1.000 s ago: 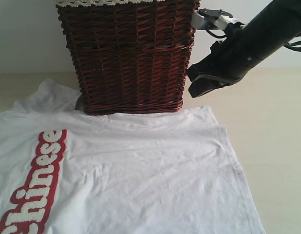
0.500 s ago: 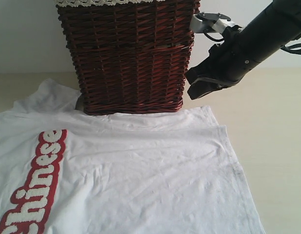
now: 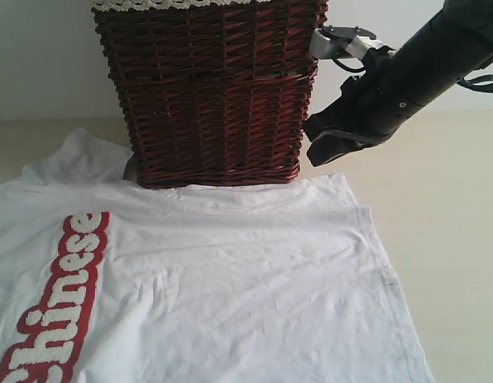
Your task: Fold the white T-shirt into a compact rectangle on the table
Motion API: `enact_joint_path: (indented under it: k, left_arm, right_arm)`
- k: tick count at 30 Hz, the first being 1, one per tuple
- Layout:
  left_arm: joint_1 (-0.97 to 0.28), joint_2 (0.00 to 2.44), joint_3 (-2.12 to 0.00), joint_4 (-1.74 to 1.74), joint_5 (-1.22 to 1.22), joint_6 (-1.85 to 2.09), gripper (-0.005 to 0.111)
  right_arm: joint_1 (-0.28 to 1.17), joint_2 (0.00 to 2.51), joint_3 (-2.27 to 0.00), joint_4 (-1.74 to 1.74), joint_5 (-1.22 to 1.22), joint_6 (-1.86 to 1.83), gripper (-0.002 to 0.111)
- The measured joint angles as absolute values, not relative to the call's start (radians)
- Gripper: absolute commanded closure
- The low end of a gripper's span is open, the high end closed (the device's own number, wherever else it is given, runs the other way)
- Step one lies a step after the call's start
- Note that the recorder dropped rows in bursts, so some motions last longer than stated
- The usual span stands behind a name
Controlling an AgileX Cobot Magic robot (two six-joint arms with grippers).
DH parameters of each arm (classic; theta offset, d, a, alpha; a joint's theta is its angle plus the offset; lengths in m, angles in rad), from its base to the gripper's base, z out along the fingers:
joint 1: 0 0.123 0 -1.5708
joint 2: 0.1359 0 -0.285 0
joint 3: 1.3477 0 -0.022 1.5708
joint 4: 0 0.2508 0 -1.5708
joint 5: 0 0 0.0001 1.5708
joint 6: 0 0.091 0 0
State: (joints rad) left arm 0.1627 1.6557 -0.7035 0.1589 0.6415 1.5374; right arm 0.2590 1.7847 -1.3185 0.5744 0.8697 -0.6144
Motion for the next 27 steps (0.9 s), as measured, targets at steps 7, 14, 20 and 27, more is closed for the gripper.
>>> enact_joint_path:
  k: [7, 14, 20, 27]
  left_arm:
    - [0.184, 1.724, -0.711, 0.157, 0.586, 1.555, 0.003]
    - [0.216, 1.736, -0.775, 0.155, 0.622, 1.583, 0.003]
    - [0.216, 1.746, -0.777, 0.121, 0.623, 1.637, 0.003]
    - [0.216, 1.783, -0.785, 0.114, 0.622, 1.644, 0.003]
  right_arm:
    - [0.259, 1.785, -1.319, 0.572, 0.870, -0.615, 0.094]
    - [0.259, 1.785, -1.319, 0.564, 0.870, -0.617, 0.094]
    - [0.259, 1.785, -1.319, 0.560, 0.870, -0.619, 0.094]
    - [0.259, 1.785, -1.319, 0.554, 0.870, -0.619, 0.094]
